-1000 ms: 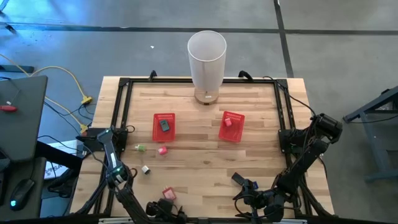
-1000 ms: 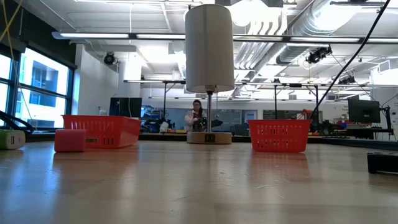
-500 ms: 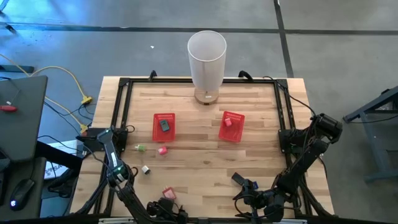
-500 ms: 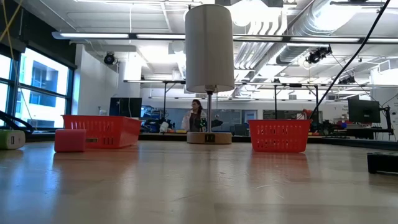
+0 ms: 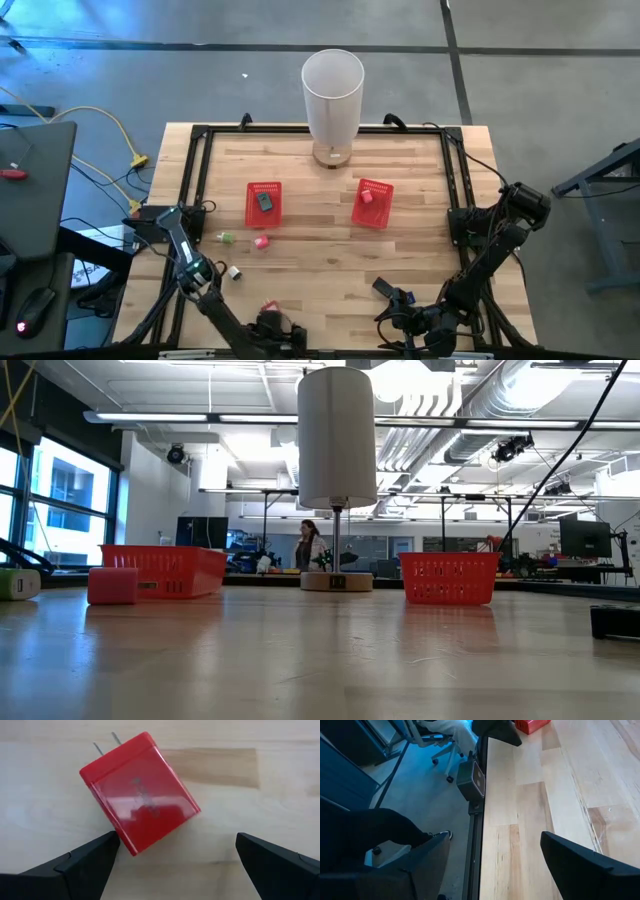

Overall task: Pick & Place Office items
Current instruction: Put the red charger adapter into the right red bin

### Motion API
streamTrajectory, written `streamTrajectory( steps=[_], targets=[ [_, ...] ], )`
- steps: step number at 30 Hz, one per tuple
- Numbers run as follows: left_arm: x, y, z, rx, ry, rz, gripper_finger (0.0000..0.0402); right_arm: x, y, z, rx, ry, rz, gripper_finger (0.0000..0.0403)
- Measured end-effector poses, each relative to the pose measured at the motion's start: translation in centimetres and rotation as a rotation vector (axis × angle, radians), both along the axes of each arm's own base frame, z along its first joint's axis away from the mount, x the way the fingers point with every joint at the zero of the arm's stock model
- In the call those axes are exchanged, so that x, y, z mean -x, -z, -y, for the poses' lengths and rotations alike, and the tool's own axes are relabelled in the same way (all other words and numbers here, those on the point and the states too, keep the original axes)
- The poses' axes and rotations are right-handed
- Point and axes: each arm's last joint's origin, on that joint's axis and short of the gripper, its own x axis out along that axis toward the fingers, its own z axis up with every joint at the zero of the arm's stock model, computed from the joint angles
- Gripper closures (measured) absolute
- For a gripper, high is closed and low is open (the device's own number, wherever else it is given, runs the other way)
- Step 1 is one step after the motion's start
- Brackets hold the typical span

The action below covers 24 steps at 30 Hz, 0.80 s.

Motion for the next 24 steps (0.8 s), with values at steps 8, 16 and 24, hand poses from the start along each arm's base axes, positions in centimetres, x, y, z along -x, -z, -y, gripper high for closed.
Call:
streamTrajectory(
  steps=[8, 16, 24],
  targets=[
    [-2.1, 0.1, -1.9, 0.122, -0.215, -0.094, 0.0004, 0.0, 0.0, 0.0, 0.001, 0.000, 0.000, 0.0102],
    [-2.3, 0.1, -2.4, 0.106, -0.268, -0.094, 0.0004, 0.0, 0.0, 0.0, 0.000, 0.000, 0.000, 0.0102],
    [-1.1, 0.0, -1.9, 0.034, -0.358, -0.027, 0.0005, 0.0, 0.0, 0.0, 0.000, 0.000, 0.000, 0.0102]
  ],
)
